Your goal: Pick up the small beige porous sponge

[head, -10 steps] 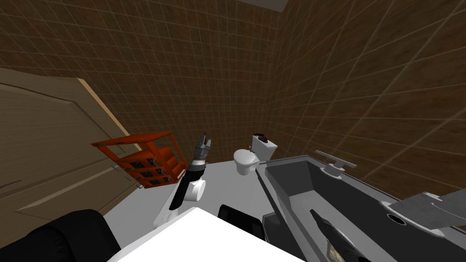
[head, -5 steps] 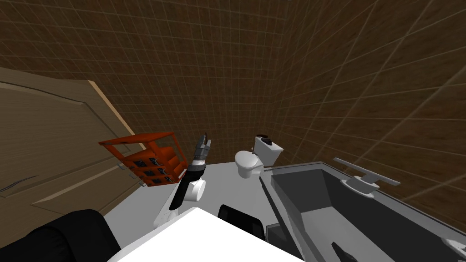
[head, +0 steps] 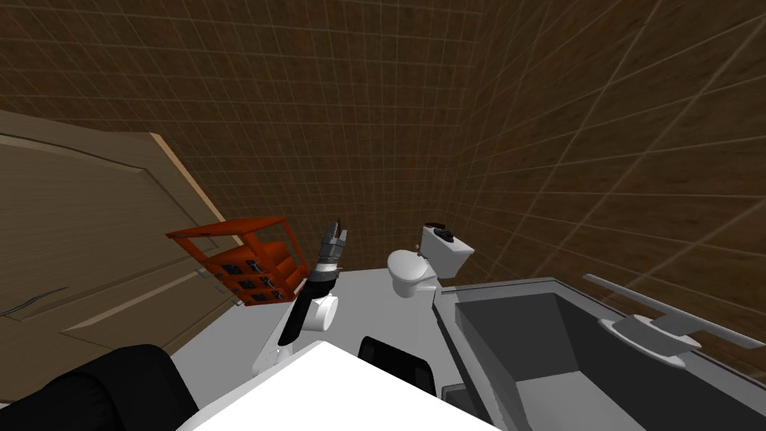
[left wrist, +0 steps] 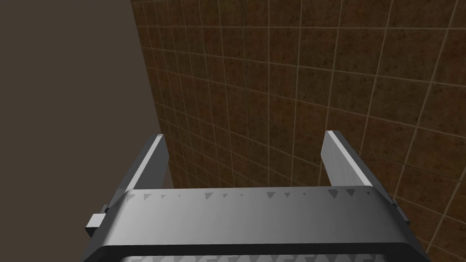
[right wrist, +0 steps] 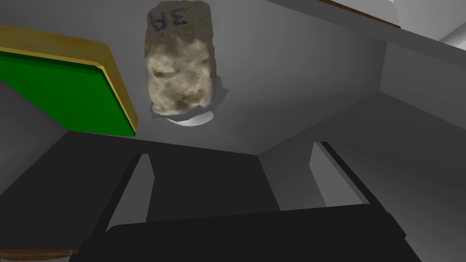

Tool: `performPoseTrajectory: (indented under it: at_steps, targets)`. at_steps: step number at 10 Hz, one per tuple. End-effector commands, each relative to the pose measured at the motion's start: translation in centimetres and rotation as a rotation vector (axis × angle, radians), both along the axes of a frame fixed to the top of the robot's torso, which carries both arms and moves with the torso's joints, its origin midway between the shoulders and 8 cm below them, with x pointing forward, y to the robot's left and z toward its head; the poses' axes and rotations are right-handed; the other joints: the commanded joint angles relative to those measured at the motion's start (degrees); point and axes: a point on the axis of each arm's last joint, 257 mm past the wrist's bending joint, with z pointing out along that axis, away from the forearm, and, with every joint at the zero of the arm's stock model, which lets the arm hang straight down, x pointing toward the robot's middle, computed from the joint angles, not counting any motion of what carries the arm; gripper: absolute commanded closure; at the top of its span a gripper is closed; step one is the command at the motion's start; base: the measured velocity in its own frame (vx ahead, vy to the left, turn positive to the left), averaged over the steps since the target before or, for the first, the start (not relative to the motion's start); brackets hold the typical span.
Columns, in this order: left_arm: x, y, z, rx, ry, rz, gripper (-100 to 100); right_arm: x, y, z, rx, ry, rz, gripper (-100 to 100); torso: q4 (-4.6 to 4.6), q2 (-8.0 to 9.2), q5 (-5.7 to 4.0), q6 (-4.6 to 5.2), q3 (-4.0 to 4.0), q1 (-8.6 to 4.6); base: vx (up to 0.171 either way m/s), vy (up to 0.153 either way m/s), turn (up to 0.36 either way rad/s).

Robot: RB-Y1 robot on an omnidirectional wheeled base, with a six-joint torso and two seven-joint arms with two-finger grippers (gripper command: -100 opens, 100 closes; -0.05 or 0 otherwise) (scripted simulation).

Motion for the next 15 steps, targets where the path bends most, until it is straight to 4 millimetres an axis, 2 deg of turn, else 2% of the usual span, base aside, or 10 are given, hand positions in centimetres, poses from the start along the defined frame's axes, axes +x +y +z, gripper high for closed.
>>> performPoseTrajectory:
  at_steps: [1, 2, 3, 5, 6, 9, 10, 11, 12, 15]
  targets:
    - [0.0, 0.0, 0.0, 0.000, 0.000, 0.000, 0, -3.0, -0.5, -0.7, -0.004, 0.085, -0.026, -100, 0.00, 0.00, 0.00, 0.00, 0.00, 0.00, 0.106, 0.007, 0.050]
    - [0.0, 0.0, 0.0, 0.000, 0.000, 0.000, 0, -4.8, -0.8, -1.1, -0.005, 0.141, -0.039, -100, -0.01, -0.04, 0.00, 0.00, -0.02, -0.01, 0.129, 0.007, 0.078]
    - [0.0, 0.0, 0.0, 0.000, 0.000, 0.000, 0, -5.0, -0.8, -1.1, -0.005, 0.148, -0.044, -100, -0.02, -0.12, 0.00, -0.01, -0.06, -0.01, 0.095, 0.015, 0.032]
    - [0.0, 0.0, 0.0, 0.000, 0.000, 0.000, 0, -8.5, -1.1, -1.8, 0.000, 0.255, -0.073, -100, 0.00, 0.00, 0.01, 0.00, 0.00, 0.01, 0.092, 0.002, 0.043]
    - [0.0, 0.0, 0.0, 0.000, 0.000, 0.000, 0, -8.5, -1.1, -1.8, 0.000, 0.255, -0.073, -100, -0.01, -0.04, -0.01, 0.00, -0.02, -0.03, 0.068, -0.002, 0.020]
    - [0.0, 0.0, 0.0, 0.000, 0.000, 0.000, 0, -12.0, -0.6, -2.8, 0.022, 0.357, -0.098, -100, 0.03, 0.15, 0.00, 0.00, 0.08, -0.01, 0.048, 0.002, 0.021]
    - [0.0, 0.0, 0.0, 0.000, 0.000, 0.000, 0, -11.4, -0.9, -2.7, 0.016, 0.338, -0.094, -100, 0.04, 0.17, 0.00, 0.00, 0.10, -0.01, 0.019, -0.001, 0.002]
    - [0.0, 0.0, 0.0, 0.000, 0.000, 0.000, 0, -11.6, -0.9, -2.7, 0.017, 0.342, -0.095, 0, 0.05, 0.24, 0.00, 0.00, 0.14, -0.02, 0.000, 0.000, 0.000]
    - [0.0, 0.0, 0.0, 0.000, 0.000, 0.000, 0, -11.6, -1.1, -3.3, 0.018, 0.342, -0.097, -100, 0.07, 0.30, 0.00, 0.00, 0.17, -0.01, -0.006, -0.010, 0.016]
    - [0.0, 0.0, 0.0, 0.000, 0.000, 0.000, 0, -11.6, -1.5, -4.6, 0.021, 0.341, -0.100, -100, 0.09, 0.39, -0.03, 0.00, 0.23, -0.13, -0.013, -0.025, 0.017]
